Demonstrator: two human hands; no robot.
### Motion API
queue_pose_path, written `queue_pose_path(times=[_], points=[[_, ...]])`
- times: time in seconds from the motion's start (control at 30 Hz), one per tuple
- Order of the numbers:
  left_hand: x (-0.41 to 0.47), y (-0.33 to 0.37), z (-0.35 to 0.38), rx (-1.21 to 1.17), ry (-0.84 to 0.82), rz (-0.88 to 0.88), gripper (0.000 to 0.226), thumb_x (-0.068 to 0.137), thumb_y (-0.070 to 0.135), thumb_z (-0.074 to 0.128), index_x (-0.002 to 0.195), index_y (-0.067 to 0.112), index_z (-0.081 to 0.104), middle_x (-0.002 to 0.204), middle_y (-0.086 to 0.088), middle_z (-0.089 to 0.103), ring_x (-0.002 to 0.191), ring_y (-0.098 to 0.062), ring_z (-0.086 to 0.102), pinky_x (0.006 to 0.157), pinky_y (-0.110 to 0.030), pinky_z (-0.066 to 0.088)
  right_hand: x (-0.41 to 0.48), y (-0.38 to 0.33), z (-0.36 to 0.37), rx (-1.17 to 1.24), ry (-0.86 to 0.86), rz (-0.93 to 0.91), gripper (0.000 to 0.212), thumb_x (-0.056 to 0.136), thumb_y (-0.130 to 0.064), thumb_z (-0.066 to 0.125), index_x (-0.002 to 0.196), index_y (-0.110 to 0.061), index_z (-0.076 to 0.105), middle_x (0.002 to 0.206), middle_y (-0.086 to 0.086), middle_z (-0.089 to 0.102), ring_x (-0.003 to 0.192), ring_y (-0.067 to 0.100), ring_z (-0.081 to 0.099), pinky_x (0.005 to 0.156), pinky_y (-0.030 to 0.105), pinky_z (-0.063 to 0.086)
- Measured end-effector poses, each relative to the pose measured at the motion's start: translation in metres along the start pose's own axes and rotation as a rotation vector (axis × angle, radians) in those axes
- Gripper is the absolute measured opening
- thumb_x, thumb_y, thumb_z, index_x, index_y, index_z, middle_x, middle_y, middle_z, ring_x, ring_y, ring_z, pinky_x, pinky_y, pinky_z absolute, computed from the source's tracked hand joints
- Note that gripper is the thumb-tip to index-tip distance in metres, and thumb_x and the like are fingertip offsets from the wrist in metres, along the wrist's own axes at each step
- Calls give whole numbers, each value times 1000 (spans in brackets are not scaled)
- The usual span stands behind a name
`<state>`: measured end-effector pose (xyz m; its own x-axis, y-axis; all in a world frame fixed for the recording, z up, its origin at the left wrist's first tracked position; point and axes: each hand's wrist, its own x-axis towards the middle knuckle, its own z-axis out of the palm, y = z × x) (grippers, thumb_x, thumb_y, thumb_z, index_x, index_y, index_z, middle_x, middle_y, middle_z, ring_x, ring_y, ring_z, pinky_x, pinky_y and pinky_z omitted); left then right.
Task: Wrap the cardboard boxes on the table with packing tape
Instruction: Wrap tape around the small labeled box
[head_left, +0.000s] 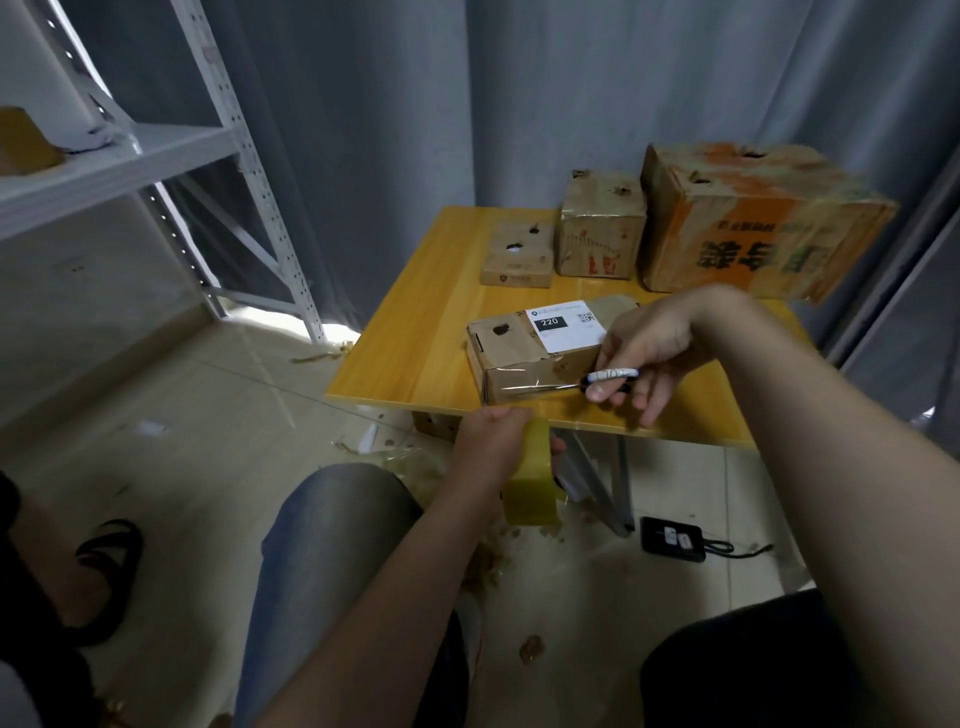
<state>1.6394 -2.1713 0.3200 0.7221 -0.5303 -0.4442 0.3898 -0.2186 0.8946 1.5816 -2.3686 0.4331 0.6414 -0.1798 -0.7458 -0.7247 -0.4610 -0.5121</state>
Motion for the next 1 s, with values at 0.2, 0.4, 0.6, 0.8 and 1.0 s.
queue_pose_path(times=[0.2, 0.4, 0.6, 0.8, 1.0], points=[[2, 2, -1, -3, 10, -20, 21, 104, 29, 56, 111, 11, 65, 78, -13, 79, 61, -24, 75, 68, -38, 59, 11, 2, -2, -4, 23, -37, 50, 62, -20, 91, 105, 2, 75, 77, 10, 68, 58, 14, 61, 70, 37, 66], [1, 0, -1, 52, -4, -13, 21, 104, 31, 54, 102, 15, 67, 80, -8, 80, 68, -24, 76, 86, -48, 63, 22, 7, -8, -45, 115, -48, 39, 68, -19, 94, 99, -3, 79, 73, 11, 71, 50, 10, 59, 55, 27, 61], [0, 1, 1, 81, 15, 8, 24, 104, 31, 54, 96, 15, 69, 79, -6, 80, 84, -29, 77, 99, -54, 57, 25, 6, -9, -65, 106, -54, 37, 60, -22, 98, 90, -7, 81, 76, 14, 73, 57, 14, 66, 54, 27, 61], [-3, 1, 2, 46, 21, 9, 20, 105, 29, 52, 106, 14, 65, 80, -6, 80, 84, -27, 76, 94, -49, 60, 23, 7, -7, -43, 93, -52, 26, 62, -21, 95, 81, -9, 84, 73, 13, 72, 60, 16, 70, 57, 27, 61], [-4, -1, 4, 29, 23, -6, 18, 106, 31, 53, 114, 16, 61, 79, -5, 80, 85, -26, 77, 96, -50, 59, 18, 0, -3, -46, 6, 24, 41, 60, -17, 94, 93, 2, 80, 77, 16, 71, 59, 14, 60, 64, 36, 64]])
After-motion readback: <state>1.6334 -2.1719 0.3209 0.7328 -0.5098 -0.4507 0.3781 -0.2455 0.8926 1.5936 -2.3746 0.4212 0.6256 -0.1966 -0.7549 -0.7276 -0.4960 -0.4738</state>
